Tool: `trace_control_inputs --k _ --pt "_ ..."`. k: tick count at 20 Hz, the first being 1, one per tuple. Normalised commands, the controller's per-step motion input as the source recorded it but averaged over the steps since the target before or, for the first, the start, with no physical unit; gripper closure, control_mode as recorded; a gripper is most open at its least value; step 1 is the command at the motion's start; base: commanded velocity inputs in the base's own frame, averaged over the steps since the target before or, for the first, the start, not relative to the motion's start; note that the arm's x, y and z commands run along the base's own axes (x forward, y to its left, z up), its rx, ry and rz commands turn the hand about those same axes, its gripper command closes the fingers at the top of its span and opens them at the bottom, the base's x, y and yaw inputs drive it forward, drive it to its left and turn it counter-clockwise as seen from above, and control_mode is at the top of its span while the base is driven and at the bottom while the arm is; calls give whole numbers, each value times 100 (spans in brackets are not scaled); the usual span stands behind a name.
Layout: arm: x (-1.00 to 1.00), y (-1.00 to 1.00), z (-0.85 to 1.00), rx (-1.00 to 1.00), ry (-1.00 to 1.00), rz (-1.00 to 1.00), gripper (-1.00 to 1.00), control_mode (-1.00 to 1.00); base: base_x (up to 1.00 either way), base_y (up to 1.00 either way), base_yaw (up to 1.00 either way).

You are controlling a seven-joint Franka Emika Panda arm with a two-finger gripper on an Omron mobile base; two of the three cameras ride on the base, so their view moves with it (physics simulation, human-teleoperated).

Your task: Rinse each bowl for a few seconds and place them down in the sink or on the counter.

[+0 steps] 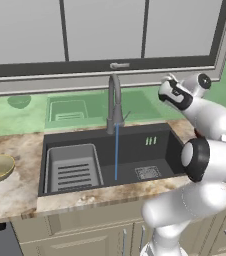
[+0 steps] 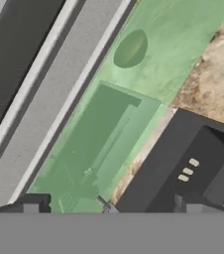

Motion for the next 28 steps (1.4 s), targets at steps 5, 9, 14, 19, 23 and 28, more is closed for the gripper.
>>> trace_control_inputs --k 5,9,14,19,23,28 --pt "-25 -3 18 -11 1 3 -100 -100 0 0 0" --pt "-24 -9 16 -10 2 4 -100 -100 0 0 0" --pt "-23 -6 10 -10 3 6 -100 -100 0 0 0" --pt "-12 0 -3 -13 8 9 -100 -100 0 0 0" --pt "-10 1 -5 -16 11 9 -100 -100 0 0 0" --pt "-7 1 -7 -16 12 10 -100 -100 0 0 0"
